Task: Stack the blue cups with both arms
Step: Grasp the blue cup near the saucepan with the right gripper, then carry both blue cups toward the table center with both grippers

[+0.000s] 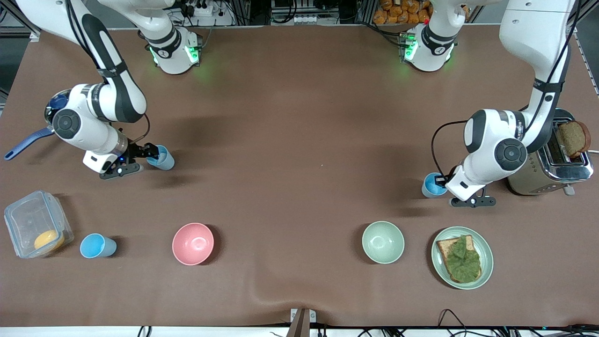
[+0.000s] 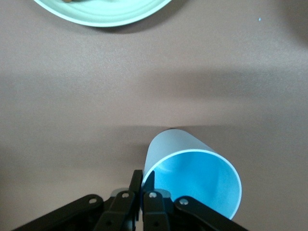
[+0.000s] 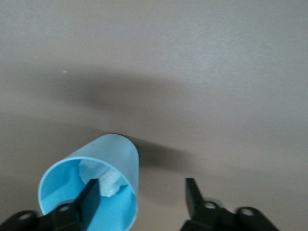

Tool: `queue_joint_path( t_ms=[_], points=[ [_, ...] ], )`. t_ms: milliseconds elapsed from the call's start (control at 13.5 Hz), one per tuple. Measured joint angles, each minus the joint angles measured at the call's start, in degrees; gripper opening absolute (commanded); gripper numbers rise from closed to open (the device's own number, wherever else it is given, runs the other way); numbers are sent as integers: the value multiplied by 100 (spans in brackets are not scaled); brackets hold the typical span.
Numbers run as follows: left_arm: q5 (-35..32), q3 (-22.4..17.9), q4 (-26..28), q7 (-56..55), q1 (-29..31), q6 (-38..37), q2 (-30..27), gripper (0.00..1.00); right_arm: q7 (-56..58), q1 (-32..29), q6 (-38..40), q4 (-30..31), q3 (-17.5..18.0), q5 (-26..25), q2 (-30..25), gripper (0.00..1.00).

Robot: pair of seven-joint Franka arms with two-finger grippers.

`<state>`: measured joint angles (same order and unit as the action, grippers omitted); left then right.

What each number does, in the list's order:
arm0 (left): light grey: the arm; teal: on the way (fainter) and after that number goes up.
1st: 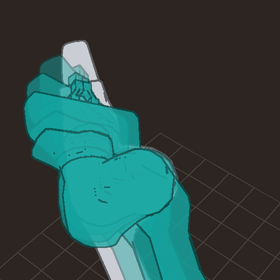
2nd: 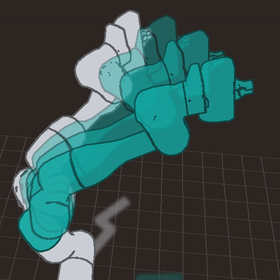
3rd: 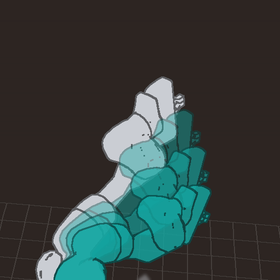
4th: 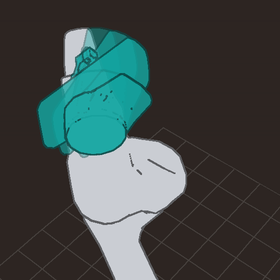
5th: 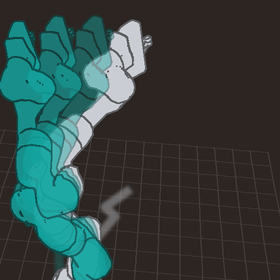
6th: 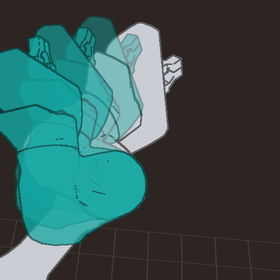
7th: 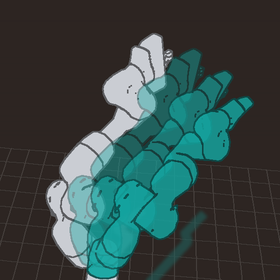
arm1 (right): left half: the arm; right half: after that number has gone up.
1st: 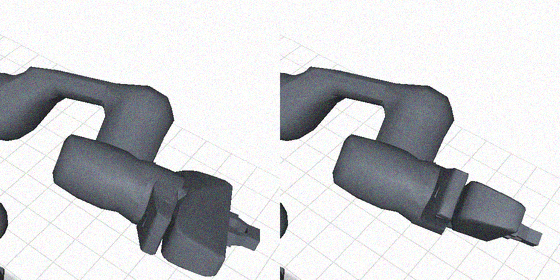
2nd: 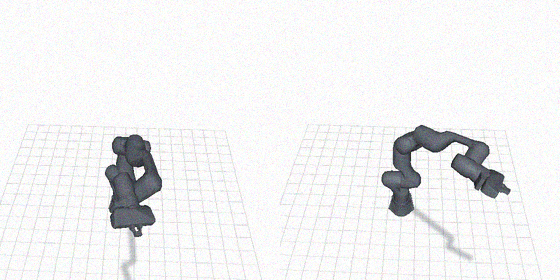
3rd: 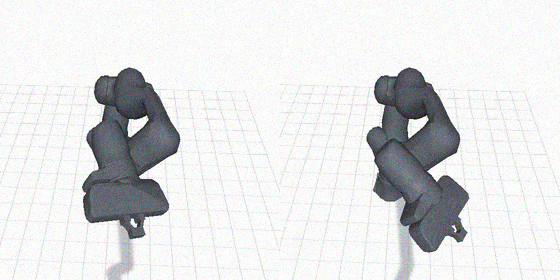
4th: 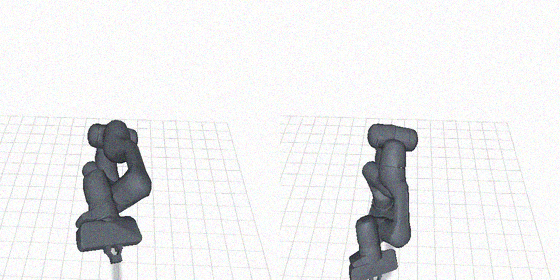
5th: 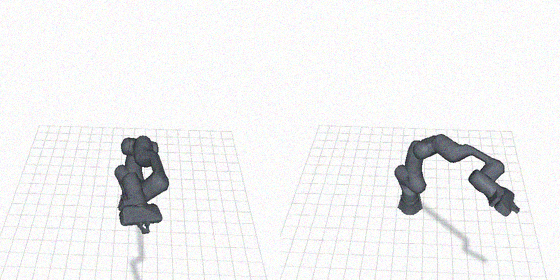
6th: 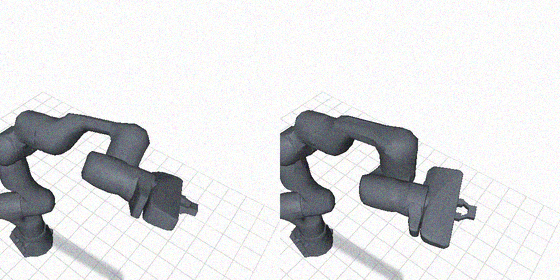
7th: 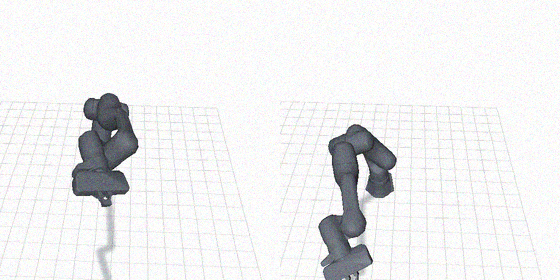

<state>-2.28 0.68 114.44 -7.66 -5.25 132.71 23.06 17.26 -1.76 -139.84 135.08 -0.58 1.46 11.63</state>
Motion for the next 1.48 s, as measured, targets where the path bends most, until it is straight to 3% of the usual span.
queue_joint_path(
  t_ms=[74, 519, 815, 1037, 1481],
  points=[
    [0, 1, -62, 0, 0, -89, -1, 0, -2, 18, -15, 0, 1, 40, 23, 0],
    [0, 66, -372, 0, -12, -520, -29, 0, -39, 33, 39, -195, 131, 74, 41, 0],
    [0, 180, -846, 0, -25, -1239, -51, 0, -540, 119, 1157, -1114, 522, 86, 34, 0],
    [0, 251, -1084, 0, -44, -1507, -52, 0, -1479, 595, 1512, -1601, 709, 111, 43, 0],
    [15, 413, -1200, -35, -45, -1587, -63, 0, -3898, 2185, 1219, -1896, 794, 213, 336, 0]
  ],
)
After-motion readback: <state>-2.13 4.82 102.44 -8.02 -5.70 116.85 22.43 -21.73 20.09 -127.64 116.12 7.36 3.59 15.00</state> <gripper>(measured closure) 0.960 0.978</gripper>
